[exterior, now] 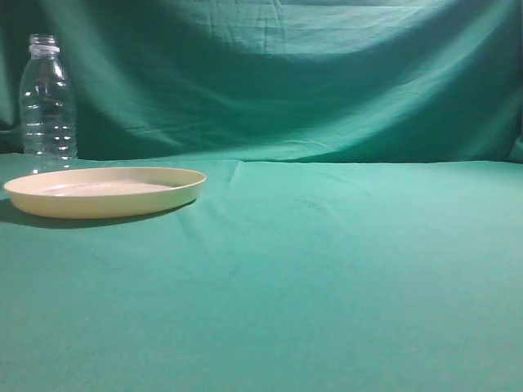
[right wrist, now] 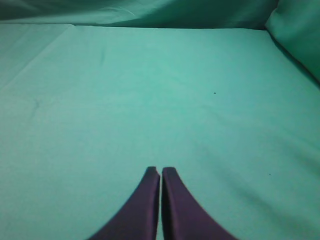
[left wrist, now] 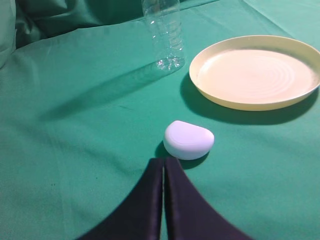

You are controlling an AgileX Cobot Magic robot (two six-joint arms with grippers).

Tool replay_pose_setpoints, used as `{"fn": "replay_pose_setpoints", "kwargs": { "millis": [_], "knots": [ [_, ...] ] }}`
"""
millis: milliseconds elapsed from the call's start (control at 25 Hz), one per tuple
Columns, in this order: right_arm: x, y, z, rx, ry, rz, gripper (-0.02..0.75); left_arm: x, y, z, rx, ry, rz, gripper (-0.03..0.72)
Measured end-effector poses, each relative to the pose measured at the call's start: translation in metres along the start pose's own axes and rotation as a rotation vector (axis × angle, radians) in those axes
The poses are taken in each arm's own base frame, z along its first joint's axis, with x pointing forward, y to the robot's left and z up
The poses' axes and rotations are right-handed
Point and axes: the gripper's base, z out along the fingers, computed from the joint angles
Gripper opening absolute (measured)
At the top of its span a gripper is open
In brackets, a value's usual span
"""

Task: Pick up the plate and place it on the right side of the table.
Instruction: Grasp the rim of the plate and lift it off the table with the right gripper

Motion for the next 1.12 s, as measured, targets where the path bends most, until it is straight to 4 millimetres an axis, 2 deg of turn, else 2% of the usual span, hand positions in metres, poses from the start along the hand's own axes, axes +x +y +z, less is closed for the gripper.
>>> {"fn": "replay_pose_setpoints", "kwargs": {
  "millis": [560,680,760,1000,1120],
  "knots": [
    [0.0,0.0,0.0,0.0,0.0,0.0,0.0,0.0,0.0,0.0,0.0,0.0,0.0,0.0],
    [-0.001,-0.001,0.0,0.007,-0.013,-0.045,0.0,0.0,0.0,0.0,0.0,0.0,0.0,0.0],
    [-0.007,-0.001,0.0,0.01,-0.083,-0.049,0.0,0.0,0.0,0.0,0.0,0.0,0.0,0.0],
    [-0.046,-0.002,-0.012,0.0,-0.535,0.066,0.0,0.0,0.0,0.0,0.0,0.0,0.0,0.0],
    [-0.051,-0.001,-0.015,-0.019,-0.561,0.125,0.0,0.0,0.0,0.0,0.0,0.0,0.0,0.0]
  ]
}}
